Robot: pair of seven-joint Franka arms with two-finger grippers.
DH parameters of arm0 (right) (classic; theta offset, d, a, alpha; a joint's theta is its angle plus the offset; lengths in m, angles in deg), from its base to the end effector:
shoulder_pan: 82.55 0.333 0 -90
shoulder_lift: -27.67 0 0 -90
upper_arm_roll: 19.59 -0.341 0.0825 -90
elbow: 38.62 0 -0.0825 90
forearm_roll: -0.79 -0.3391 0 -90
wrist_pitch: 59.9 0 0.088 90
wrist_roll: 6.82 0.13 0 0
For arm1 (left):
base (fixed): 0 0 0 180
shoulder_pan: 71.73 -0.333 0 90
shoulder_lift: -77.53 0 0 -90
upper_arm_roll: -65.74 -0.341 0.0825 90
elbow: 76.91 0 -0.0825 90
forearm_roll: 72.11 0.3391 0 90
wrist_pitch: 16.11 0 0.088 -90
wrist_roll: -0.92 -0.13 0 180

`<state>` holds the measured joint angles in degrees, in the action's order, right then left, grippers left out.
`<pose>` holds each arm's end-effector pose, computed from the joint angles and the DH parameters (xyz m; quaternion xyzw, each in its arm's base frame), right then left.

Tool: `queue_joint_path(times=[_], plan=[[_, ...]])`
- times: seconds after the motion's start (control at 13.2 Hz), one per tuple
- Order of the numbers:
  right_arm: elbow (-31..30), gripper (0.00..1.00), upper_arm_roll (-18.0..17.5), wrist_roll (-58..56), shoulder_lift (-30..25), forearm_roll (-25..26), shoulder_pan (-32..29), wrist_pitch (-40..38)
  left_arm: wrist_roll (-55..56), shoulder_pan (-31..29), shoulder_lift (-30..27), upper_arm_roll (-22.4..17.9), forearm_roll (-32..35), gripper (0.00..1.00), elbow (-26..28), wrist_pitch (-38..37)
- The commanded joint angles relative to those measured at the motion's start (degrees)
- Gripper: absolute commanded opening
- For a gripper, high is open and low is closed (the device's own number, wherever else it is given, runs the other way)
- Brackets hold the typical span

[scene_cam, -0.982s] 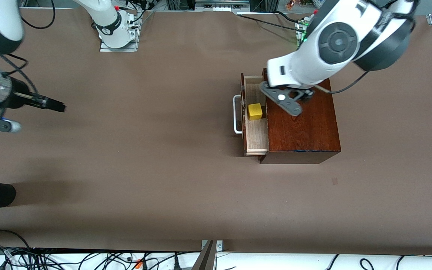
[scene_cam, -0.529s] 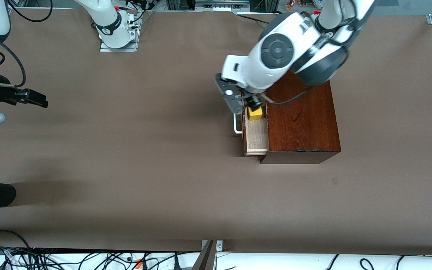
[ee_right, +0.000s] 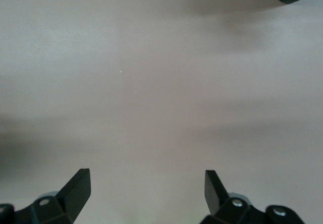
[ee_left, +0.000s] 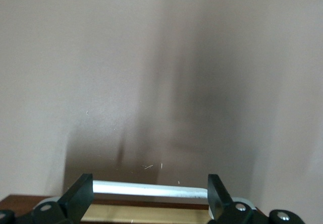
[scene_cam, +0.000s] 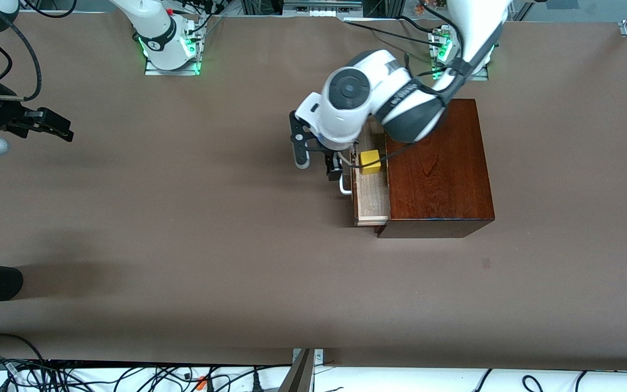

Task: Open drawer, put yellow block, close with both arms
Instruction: 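Lower the left gripper to the drawer front beside the handle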

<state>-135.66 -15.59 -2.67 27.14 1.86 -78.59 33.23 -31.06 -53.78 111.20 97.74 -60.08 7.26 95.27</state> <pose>0.5058 -0.0028 0.5833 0.9989 -0.0357 -0.0292 0.0100 0.4941 -0.4493 0.3891 0.7519 -0.6570 -0.0194 0.0500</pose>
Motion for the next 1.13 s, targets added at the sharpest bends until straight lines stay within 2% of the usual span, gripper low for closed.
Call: queue_joint_path(times=[0.0, 0.23, 0.53, 1.06], plan=[[-0.17, 1.0, -0.92, -0.02, -0.61, 0.6, -1.41, -0.49, -3.26, 0.68, 1.31, -0.28, 4.67, 1.0, 0.55, 1.81], [-0.17, 1.0, -0.92, -0.2, -0.52, 0.51, -1.49, -0.49, -3.62, 0.59, 1.49, -0.19, 9.76, 1.0, 3.54, 3.75], [-0.17, 1.0, -0.92, 0.42, -0.09, 0.34, -1.49, -0.49, -3.71, 0.24, 2.02, -0.28, 11.43, 1.0, 5.65, 6.91], [1.5, 1.0, -0.83, 0.41, 1.06, 0.16, -1.58, -0.4, -9.06, -1.78, 2.63, -0.72, 12.32, 1.0, 6.79, 6.13]])
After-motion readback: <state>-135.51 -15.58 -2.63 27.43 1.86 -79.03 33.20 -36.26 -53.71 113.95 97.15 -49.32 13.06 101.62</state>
